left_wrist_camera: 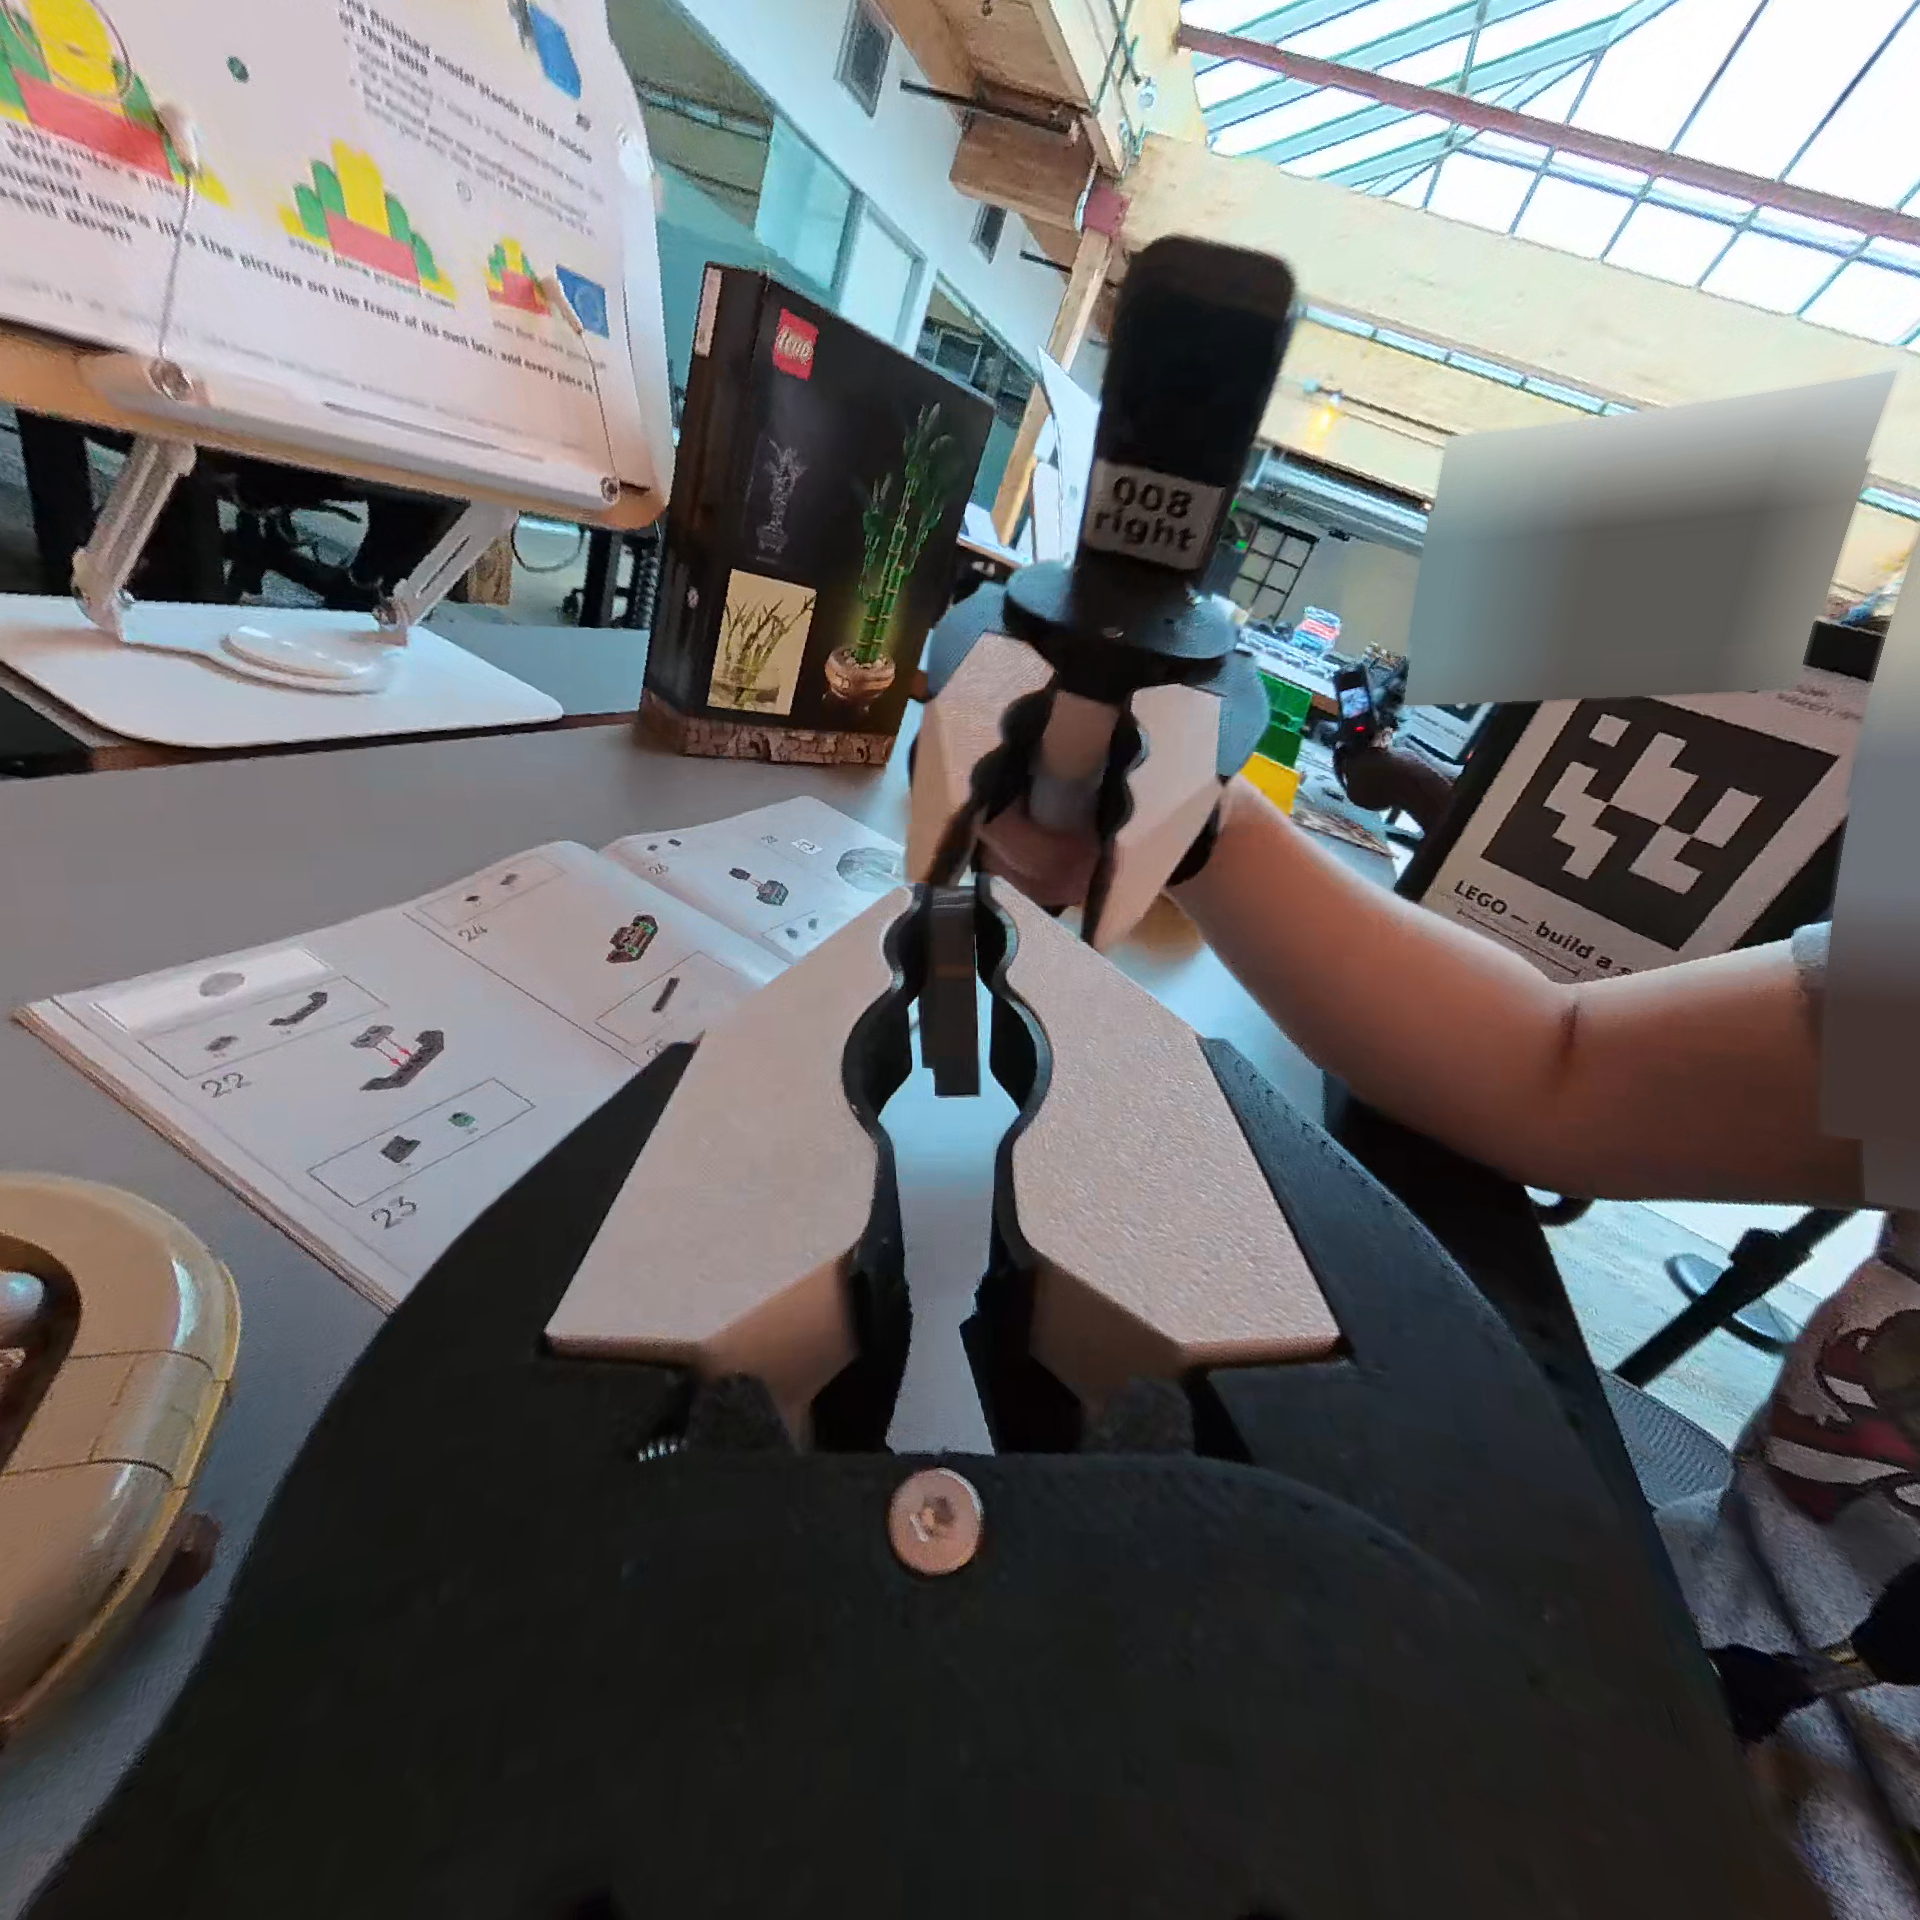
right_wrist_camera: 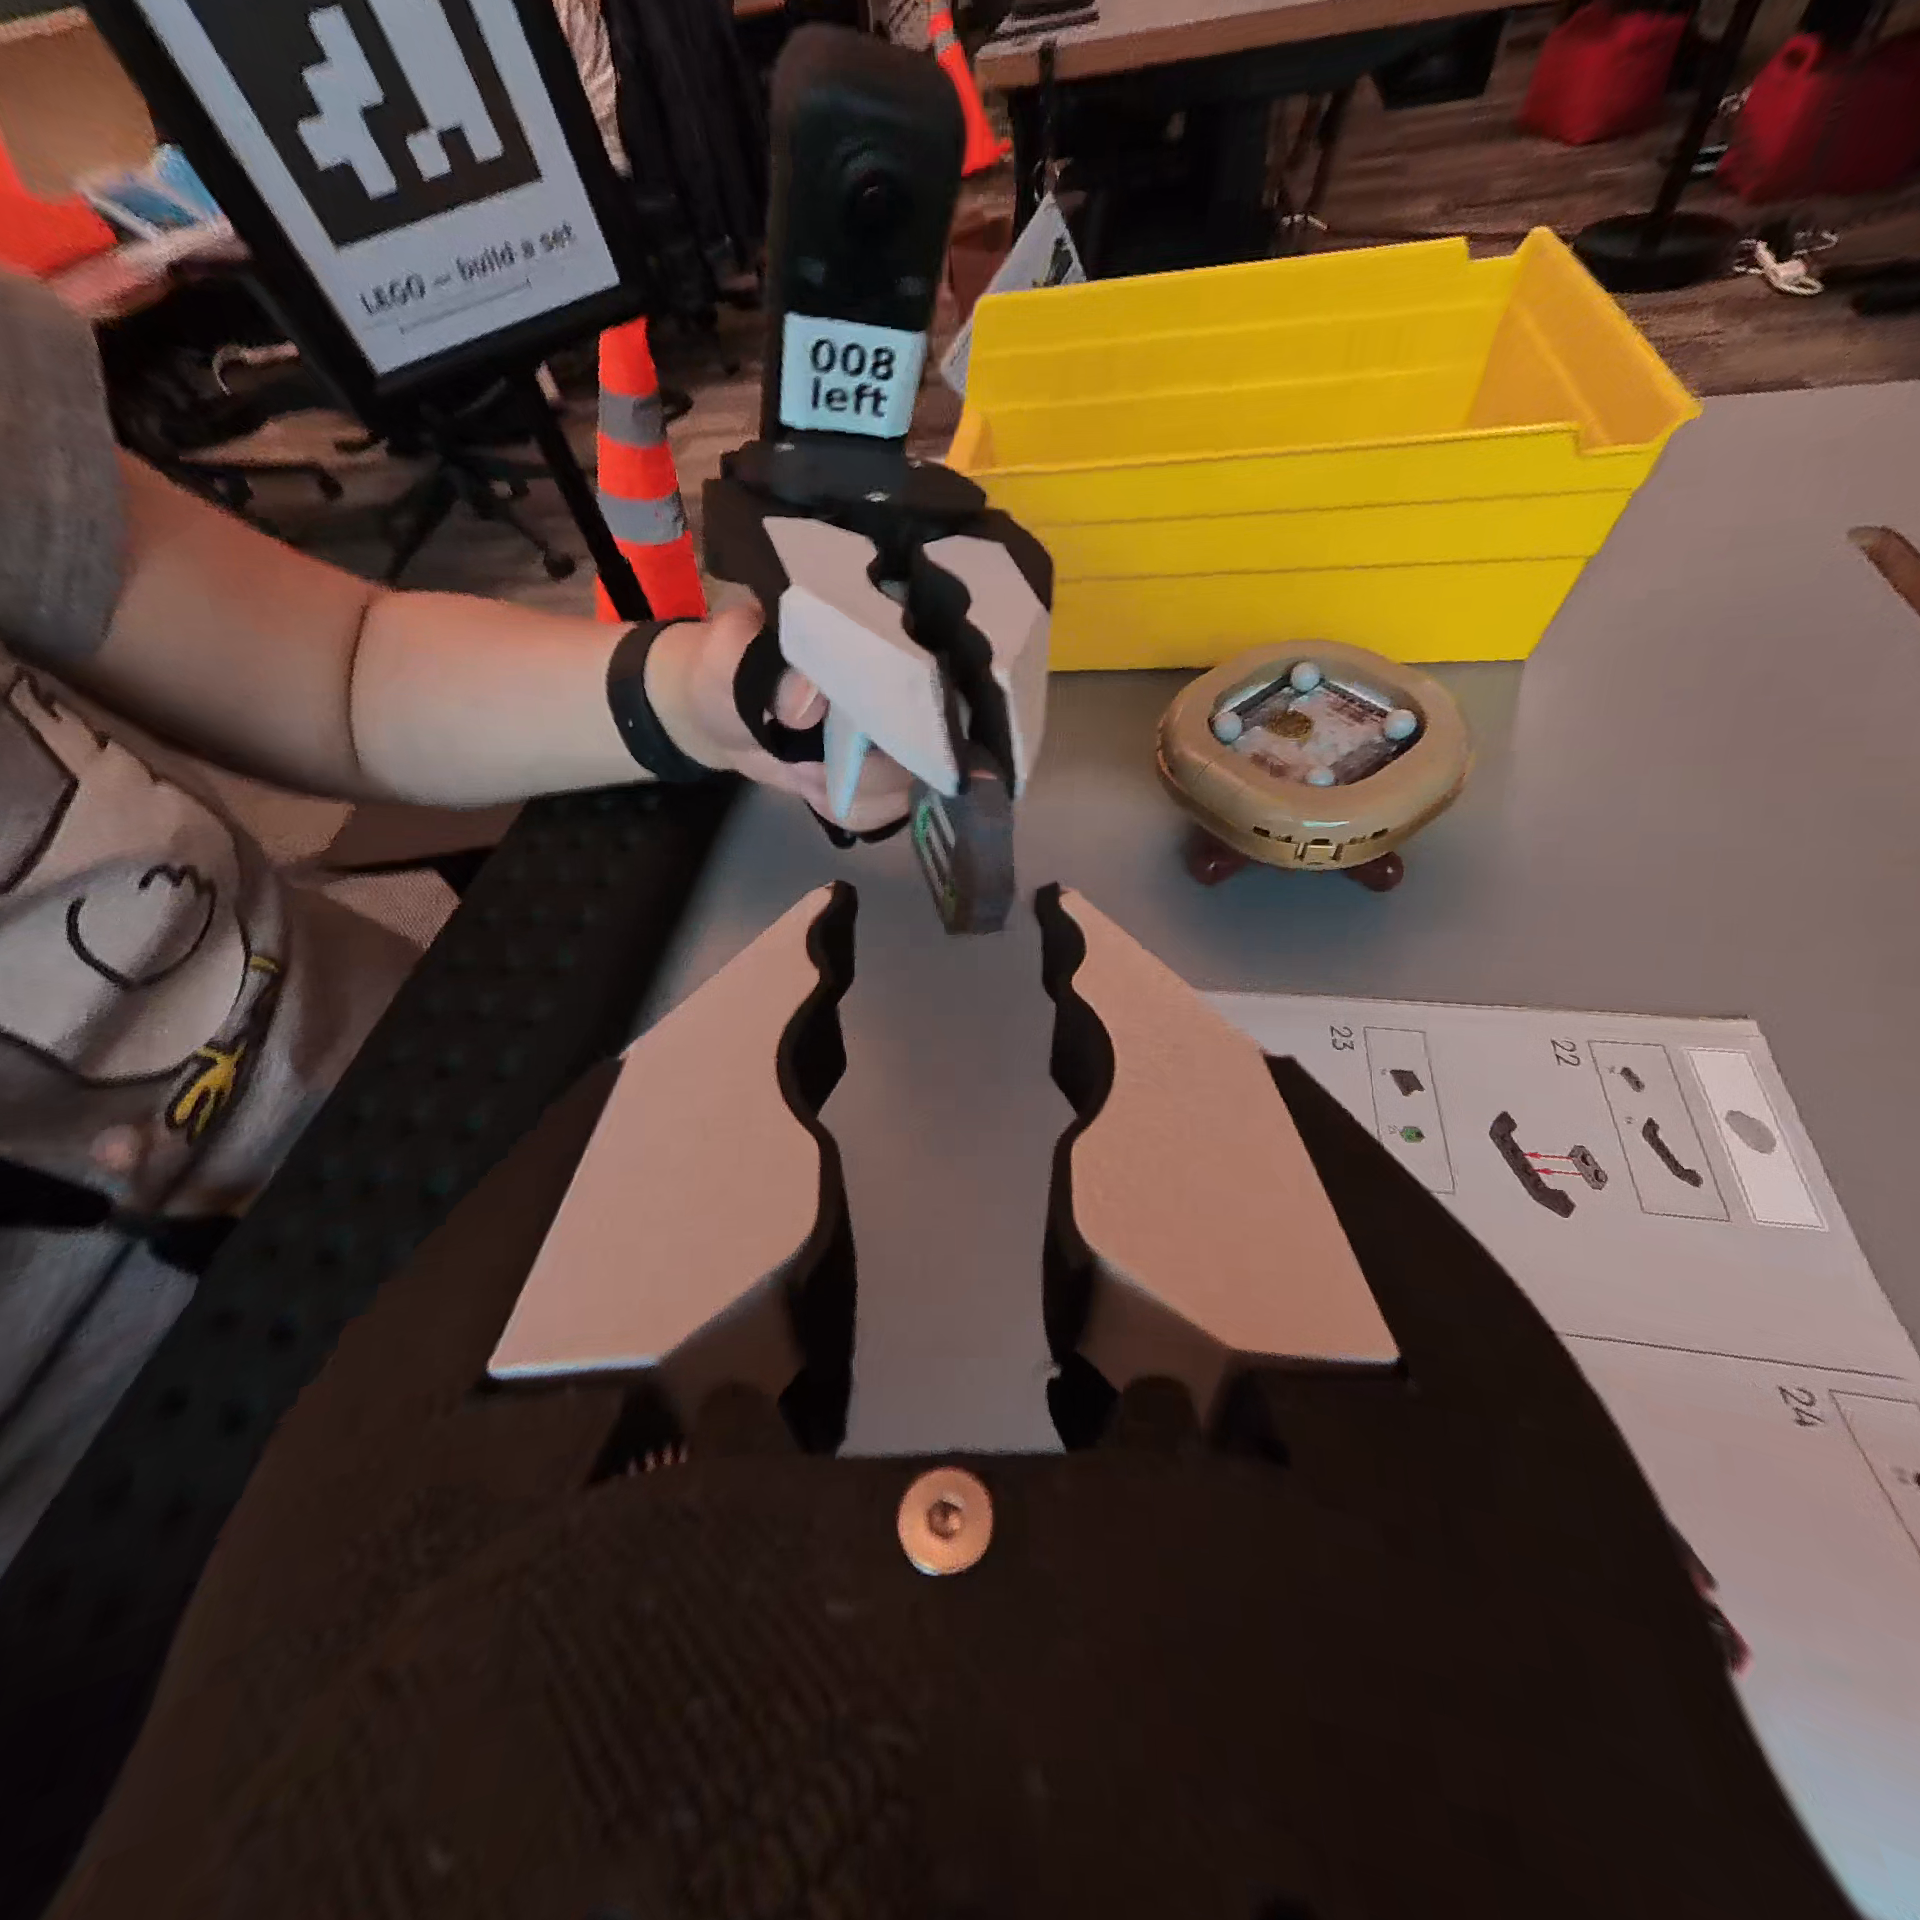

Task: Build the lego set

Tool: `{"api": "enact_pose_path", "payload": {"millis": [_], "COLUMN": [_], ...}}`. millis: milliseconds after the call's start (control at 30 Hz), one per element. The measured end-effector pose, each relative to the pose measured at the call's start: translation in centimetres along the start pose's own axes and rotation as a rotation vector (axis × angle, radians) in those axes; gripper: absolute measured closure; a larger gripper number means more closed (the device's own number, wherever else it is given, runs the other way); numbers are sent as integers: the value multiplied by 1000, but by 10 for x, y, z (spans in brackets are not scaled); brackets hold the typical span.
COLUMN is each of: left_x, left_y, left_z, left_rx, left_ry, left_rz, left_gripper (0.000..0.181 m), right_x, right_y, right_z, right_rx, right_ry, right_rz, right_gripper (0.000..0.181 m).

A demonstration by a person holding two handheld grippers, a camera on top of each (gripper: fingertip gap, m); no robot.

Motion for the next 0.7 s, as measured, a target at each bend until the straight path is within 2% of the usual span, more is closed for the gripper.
{"api": "enact_pose_path", "payload": {"millis": [133, 167, 233, 333, 367, 433, 467, 533, 567, 633, 700], "left_x": [-6, -6, -6, -11, -17, -33, -40, -53, -57, -60, -58], "left_y": [-3, -3, -3, -6, -8, -19, -26, -41, -47, -53, -50], "left_z": [9, 10, 12, 19, 22, 24, 25, 29, 31, 34, 36], "left_rx": [52, 53, 68, 122, 138, 162, 180, 231, 251, 277, 293], "left_ry": [-3, -4, -2, -24, -36, -71, -88, -120, -131, -143, -149], "left_rz": [24, 28, 30, 63, 99, 205, 246, 313, 336, 348, 331], "left_gripper": [176, 176, 176, 175, 168, 132, 127, 127, 129, 134, 135], "right_x": [2, 2, -2, -8, -12, -29, -45, -88, -106, -128, -144], "right_y": [8, 11, 15, 15, 12, -2, -15, -48, -64, -90, -112], "right_z": [1, 1, -7, -9, -5, -1, 2, -5, -16, -31, -46], "right_rx": [-16, -18, -96, -143, -129, -115, -88, -63, -55, 50, 89], "right_ry": [64, 75, 91, 149, 170, 221, 261, 303, 263, 147, 87], "right_rz": [11, 11, 43, 98, 115, 180, 232, 349, 372, 360, 393], "right_gripper": [136, 141, 171, 172, 172, 173, 173, 173, 173, 173, 173]}}
Point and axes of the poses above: each gripper's, where its closed fingertips meet, y out along the fingers, x out of its underside, z = x × y across the jaws, the point moved 3 cm from there along -y, back along the fingers, and after that the axes turned 12 degrees about -y, right-handed, at the moved point
